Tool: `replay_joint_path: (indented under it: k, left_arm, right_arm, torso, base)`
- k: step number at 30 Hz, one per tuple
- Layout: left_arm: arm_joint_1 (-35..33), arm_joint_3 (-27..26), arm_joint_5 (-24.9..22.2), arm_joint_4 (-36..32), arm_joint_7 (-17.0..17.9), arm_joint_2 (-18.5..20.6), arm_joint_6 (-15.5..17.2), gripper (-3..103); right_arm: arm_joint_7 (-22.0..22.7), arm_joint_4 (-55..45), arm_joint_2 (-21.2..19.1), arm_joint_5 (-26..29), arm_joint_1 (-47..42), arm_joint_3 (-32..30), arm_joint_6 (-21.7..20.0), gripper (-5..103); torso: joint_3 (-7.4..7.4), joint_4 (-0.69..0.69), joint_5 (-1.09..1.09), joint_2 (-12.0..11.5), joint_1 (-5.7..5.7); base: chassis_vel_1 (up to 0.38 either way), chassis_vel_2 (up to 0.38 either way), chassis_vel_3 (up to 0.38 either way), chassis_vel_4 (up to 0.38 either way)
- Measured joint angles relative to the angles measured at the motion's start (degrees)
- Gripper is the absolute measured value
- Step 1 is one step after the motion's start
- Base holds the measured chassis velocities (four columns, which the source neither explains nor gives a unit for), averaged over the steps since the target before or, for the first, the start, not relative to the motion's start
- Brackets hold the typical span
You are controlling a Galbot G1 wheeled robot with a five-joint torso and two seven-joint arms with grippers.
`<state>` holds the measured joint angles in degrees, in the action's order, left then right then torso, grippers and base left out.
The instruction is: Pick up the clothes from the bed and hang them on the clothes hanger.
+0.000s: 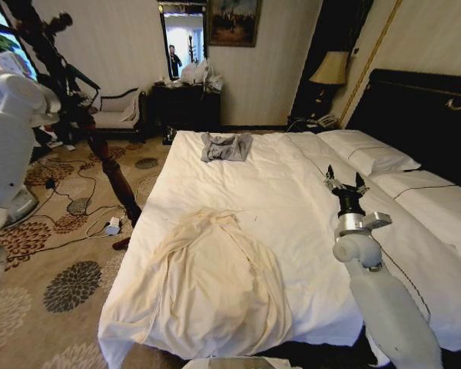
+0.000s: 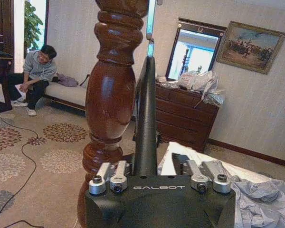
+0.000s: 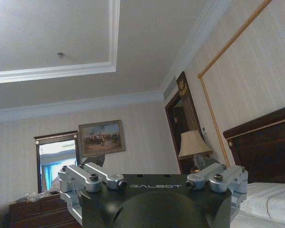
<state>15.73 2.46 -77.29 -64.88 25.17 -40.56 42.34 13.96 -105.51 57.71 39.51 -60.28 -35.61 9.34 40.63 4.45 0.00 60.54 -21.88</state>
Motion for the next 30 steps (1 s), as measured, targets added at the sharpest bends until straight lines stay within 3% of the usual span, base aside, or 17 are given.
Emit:
replay_joint_path:
  k: [2,3,5,8,14,20,30]
  left_arm:
    - [-0.05,0.0,-0.05,-0.11,-0.07,0.17,-0.02,43]
    - [-0.18,-0.02,-0.11,-0.37,-0.22,0.49,-0.05,32]
    - [-0.3,-0.07,-0.21,-0.71,-0.28,0.72,-0.06,32]
    - [-0.53,-0.19,-0.52,-1.57,-0.32,1.11,-0.06,21]
    - [-0.58,-0.34,-1.32,-3.21,-1.21,2.02,-0.13,21]
    - [-0.54,-0.32,-2.15,-5.85,-4.64,3.39,-2.32,21]
    - [-4.66,-2.62,-7.99,-19.98,-5.42,7.39,-2.86,21]
  right_arm:
    - [0.0,0.02,0.06,-0.01,-0.02,0.01,0.0,100]
    - [0.08,0.02,0.14,-0.01,-0.12,0.01,0.0,100]
    - [0.13,0.02,0.16,-0.02,-0.21,0.02,0.0,100]
    - [0.27,-0.04,0.12,-0.04,-0.32,0.0,0.0,100]
    - [0.75,-0.54,0.04,-0.09,-0.5,-0.14,0.0,100]
    - [0.88,-1.04,0.37,-0.77,-1.69,-0.26,0.0,100]
    - [1.1,-1.97,0.51,-1.08,-3.0,-0.7,0.15,100]
  torso:
    - [0.0,0.0,0.0,0.0,0.0]
    - [0.0,-0.01,-0.01,0.0,0.0]
    - [0.0,0.0,0.0,0.0,0.0]
    - [0.0,0.01,0.0,0.0,0.0]
    - [0.0,-0.01,-0.01,0.0,0.0]
    - [0.0,0.0,0.0,0.0,0.0]
    - [-0.01,0.02,0.01,0.0,0.0]
  base:
    - [0.0,0.0,0.0,0.0]
    - [0.0,0.0,0.0,0.0]
    - [0.0,0.0,0.0,0.0]
    - [0.0,0.0,0.0,0.0]
    - [0.0,0.0,0.0,0.0]
    - [0.0,0.0,0.0,0.0]
    - [0.0,0.0,0.0,0.0]
